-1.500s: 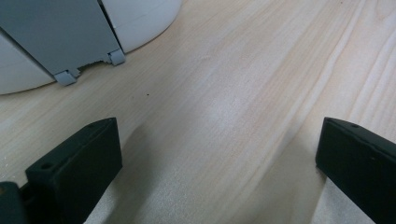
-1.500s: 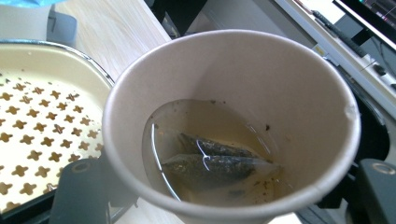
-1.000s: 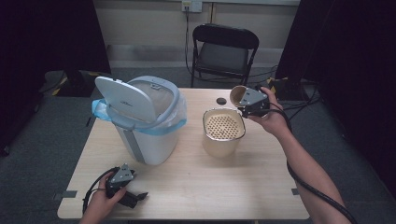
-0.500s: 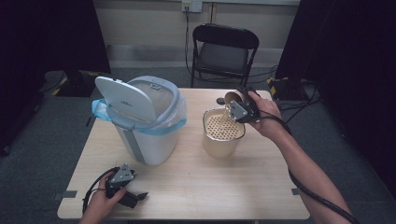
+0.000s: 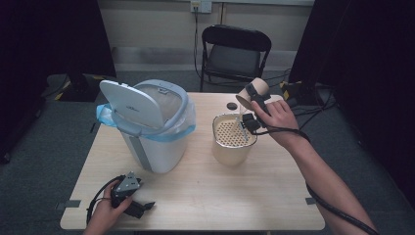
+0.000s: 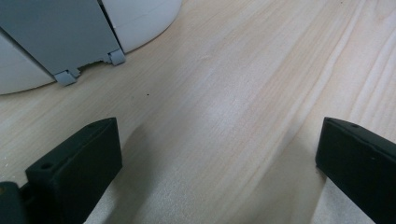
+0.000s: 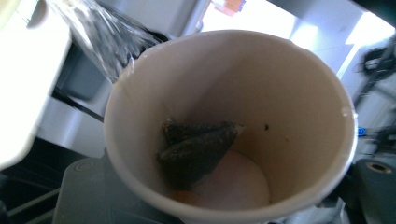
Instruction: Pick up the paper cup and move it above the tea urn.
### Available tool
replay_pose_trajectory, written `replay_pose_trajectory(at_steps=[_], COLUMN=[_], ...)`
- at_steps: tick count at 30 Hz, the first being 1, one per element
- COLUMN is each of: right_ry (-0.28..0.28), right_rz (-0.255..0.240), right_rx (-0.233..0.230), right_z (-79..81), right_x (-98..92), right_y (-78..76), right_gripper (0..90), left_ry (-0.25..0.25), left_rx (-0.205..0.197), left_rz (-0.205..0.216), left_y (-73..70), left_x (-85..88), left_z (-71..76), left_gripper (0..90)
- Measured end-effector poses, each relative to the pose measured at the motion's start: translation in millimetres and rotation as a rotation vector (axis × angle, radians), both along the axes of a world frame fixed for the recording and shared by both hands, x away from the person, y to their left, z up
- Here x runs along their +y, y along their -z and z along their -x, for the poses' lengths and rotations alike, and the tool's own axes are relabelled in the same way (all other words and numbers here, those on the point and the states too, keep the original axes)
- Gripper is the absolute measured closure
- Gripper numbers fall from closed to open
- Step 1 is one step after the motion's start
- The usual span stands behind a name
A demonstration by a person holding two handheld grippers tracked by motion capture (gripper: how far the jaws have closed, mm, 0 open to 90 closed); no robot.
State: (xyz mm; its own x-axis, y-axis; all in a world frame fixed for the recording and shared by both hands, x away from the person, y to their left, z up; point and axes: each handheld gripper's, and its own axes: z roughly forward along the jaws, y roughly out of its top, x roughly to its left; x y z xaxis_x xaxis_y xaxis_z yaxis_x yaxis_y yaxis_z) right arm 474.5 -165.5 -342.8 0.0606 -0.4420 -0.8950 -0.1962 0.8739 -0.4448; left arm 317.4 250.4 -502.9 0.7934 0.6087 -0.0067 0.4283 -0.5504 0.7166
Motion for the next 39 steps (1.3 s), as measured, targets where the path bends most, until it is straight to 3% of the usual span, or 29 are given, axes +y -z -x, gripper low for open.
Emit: replay_pose_trajectory(at_steps=[1,5,10,13,15,17,18,19,21,32,36,38,39], right_ry=[0.001,-0.035,-0.049,-0.052,-0.045,-0.041,-0.046,-0.071,-0.074,-0.090,-0.079,-0.066,-0.061], right_rz=[-0.008,0.103,0.140,0.197,0.207,0.239,0.282,0.314,0.318,0.293,0.281,0.190,0.051], right_rx=[0.001,-0.046,-0.070,-0.107,-0.117,-0.170,-0.200,-0.215,-0.217,-0.210,-0.189,-0.136,-0.017], right_z=[0.8,6.1,9.5,10.4,11.0,12.8,14.0,17.7,19.9,22.0,21.7,20.7,16.7], right_x=[0.0,5.8,9.4,11.0,11.2,10.7,11.7,13.7,15.8,17.7,17.2,15.8,14.3], right_y=[0.5,3.1,5.9,8.6,8.5,9.7,9.5,10.5,11.1,5.6,2.5,0.7,-5.2], right_gripper=[29.7,29.6,29.5,29.4,29.3,29.4,29.4,29.4,29.5,29.2,28.9,28.8,28.7], left_ry=[0.000,0.000,0.000,0.000,0.000,0.000,0.000,0.000,0.000,0.003,0.003,0.002,0.003], left_rx=[0.000,0.000,0.000,0.001,0.000,0.000,0.000,0.000,0.000,-0.005,-0.004,-0.004,-0.004], left_rz=[0.000,0.000,0.000,-0.002,0.000,0.000,0.000,0.000,0.000,-0.005,-0.005,-0.006,-0.005], left_y=[0.0,0.0,0.0,-0.1,0.0,0.0,0.0,0.0,0.0,-0.2,-0.2,-0.3,-0.2], left_x=[0.0,0.0,0.0,0.0,0.0,0.0,0.0,0.0,0.0,0.3,0.3,0.3,0.3], left_z=[0.0,0.0,0.0,0.1,0.0,0.0,0.0,0.0,0.0,-0.3,-0.3,-0.2,-0.3], left_gripper=[0.0,0.0,0.0,0.0,0.0,0.0,0.0,0.0,0.0,0.0,0.0,0.0,0.0])
